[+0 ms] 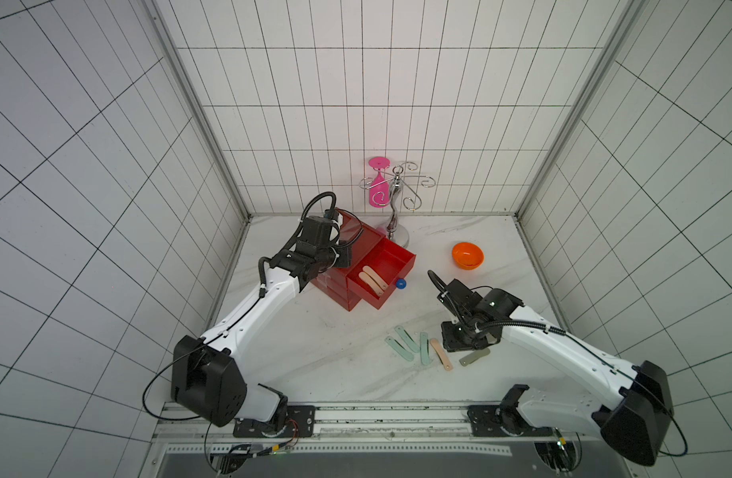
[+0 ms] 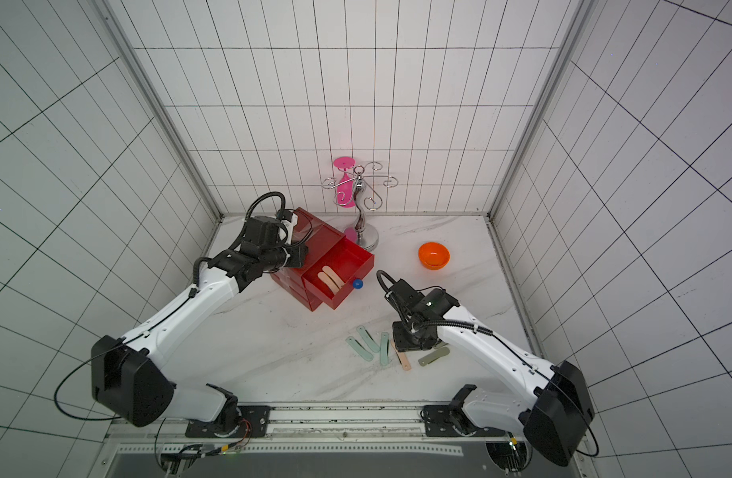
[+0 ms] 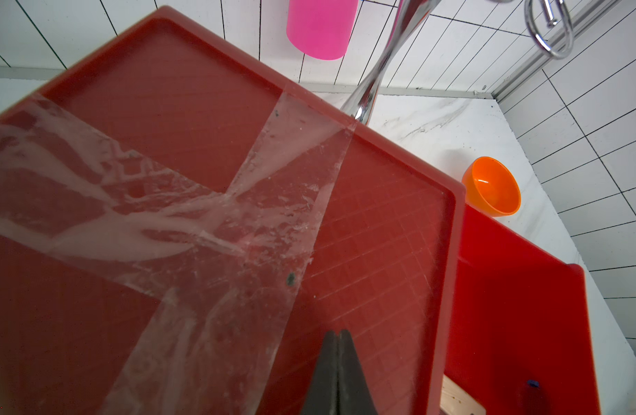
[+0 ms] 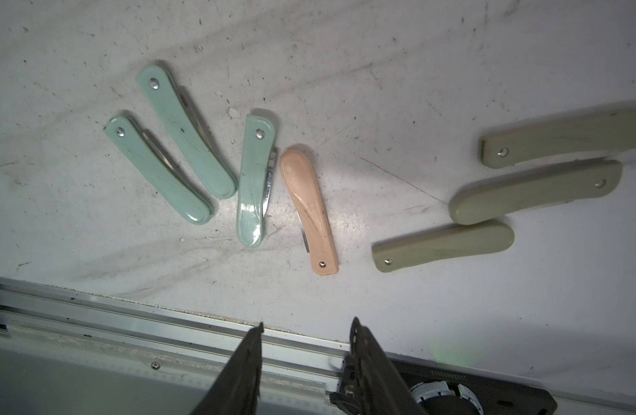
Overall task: Place the fruit knives into the drawer by color
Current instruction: Pick up the fruit knife from the center of the board.
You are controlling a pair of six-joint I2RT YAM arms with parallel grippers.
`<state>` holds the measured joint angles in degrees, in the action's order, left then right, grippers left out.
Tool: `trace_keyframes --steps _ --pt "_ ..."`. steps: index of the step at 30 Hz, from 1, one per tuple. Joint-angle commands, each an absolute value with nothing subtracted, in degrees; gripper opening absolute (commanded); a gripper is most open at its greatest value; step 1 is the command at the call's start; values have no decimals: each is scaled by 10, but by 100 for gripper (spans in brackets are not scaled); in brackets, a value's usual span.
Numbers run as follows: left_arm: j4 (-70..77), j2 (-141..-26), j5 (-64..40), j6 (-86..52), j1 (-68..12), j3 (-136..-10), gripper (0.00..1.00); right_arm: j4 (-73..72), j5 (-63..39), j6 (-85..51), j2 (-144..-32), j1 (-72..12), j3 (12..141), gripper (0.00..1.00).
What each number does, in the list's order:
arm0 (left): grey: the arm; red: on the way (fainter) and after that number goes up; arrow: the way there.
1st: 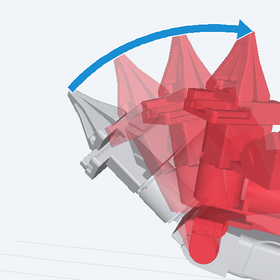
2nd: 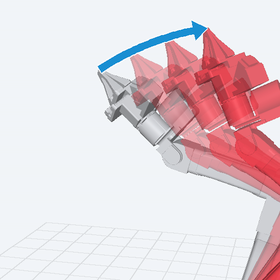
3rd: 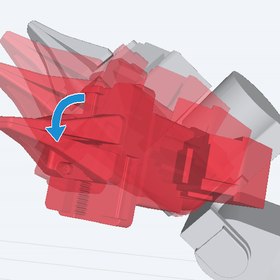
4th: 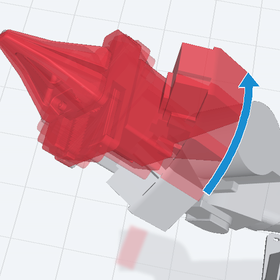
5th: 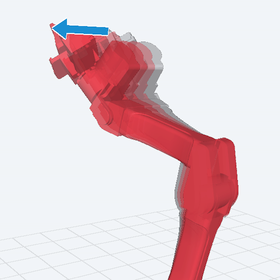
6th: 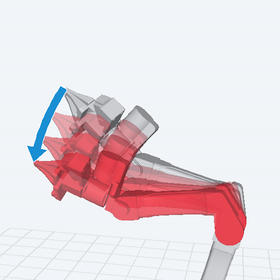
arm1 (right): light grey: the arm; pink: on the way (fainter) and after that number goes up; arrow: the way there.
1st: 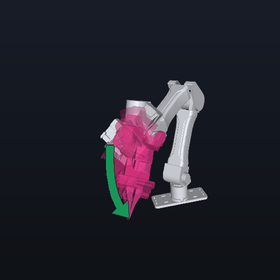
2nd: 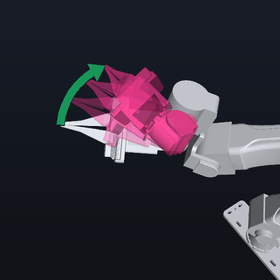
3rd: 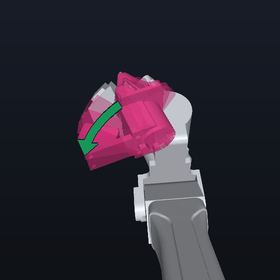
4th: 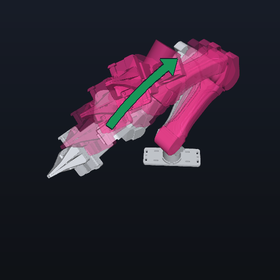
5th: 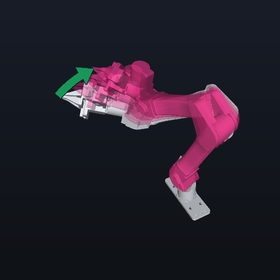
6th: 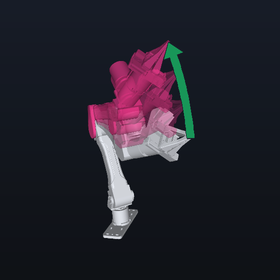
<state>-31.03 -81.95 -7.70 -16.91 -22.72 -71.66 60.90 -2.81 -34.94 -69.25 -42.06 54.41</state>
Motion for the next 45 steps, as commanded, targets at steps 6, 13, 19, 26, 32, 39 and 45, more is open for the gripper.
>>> trace_keyframes --steps 6,13,19,26,32,39,45 --pt "-402 -849 -79 -166 -229 -700 0 576 -43 -353 -726 -423 488 44" --pt "-402 -849 -79 -166 -229 -700 0 549 -52 -344 -758 -424 471 44" --pt "-402 -847 -78 -166 -229 -700 0 528 -60 -338 -785 -423 461 43" --pt "-401 -846 -78 -166 -230 -700 0 510 -61 -326 -820 -418 461 42" --pt "-402 -847 -78 -166 -229 -700 0 496 -65 -317 -850 -411 461 42" --pt "-403 -848 -79 -167 -229 -700 0 481 -67 -310 -869 -394 452 42" --pt "-403 -849 -80 -166 -229 -700 0 465 -72 -306 -878 -379 442 41"
